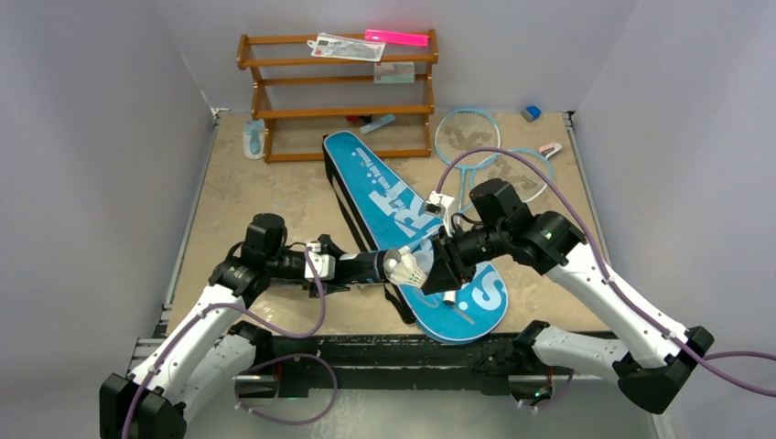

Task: Pack up the badminton gear
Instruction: Place the shuttlecock at the shuttle tube.

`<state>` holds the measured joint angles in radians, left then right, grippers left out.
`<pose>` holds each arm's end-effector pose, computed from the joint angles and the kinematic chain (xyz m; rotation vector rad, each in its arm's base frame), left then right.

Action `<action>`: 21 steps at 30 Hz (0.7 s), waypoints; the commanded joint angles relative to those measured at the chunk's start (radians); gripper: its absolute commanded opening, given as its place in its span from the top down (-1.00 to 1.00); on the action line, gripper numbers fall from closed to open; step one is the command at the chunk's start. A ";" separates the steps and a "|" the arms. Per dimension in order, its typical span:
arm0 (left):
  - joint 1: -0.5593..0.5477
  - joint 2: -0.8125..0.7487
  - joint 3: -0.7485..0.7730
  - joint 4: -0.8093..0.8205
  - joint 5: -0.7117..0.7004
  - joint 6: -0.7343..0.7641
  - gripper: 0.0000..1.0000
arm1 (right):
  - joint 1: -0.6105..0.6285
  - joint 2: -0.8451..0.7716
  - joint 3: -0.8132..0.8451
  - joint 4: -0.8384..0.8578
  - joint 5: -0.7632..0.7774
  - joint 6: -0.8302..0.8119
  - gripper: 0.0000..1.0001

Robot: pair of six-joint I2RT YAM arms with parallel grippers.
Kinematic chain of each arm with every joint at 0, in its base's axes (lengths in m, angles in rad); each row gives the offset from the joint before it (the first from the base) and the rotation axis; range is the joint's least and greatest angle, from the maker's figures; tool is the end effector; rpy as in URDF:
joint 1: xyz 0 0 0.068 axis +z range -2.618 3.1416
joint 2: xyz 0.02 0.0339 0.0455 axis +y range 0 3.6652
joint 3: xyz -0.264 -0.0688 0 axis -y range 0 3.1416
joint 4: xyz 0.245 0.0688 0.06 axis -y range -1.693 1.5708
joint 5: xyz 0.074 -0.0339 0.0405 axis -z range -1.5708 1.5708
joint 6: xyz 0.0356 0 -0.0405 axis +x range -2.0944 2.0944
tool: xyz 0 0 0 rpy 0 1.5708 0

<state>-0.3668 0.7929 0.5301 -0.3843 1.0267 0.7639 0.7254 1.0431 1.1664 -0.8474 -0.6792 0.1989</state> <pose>0.1390 -0.0860 0.2401 1.4784 1.3280 -0.8696 0.1341 0.1488 0.3639 -0.9887 2.2073 1.2352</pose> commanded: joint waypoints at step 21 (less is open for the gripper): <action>-0.041 -0.005 0.030 -0.034 0.035 0.072 1.00 | -0.001 0.039 0.023 -0.036 -0.103 0.038 0.64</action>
<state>-0.4026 0.8047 0.5327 -0.4133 0.9924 0.8074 0.7254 1.0882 1.1664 -0.8764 -0.7307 0.2108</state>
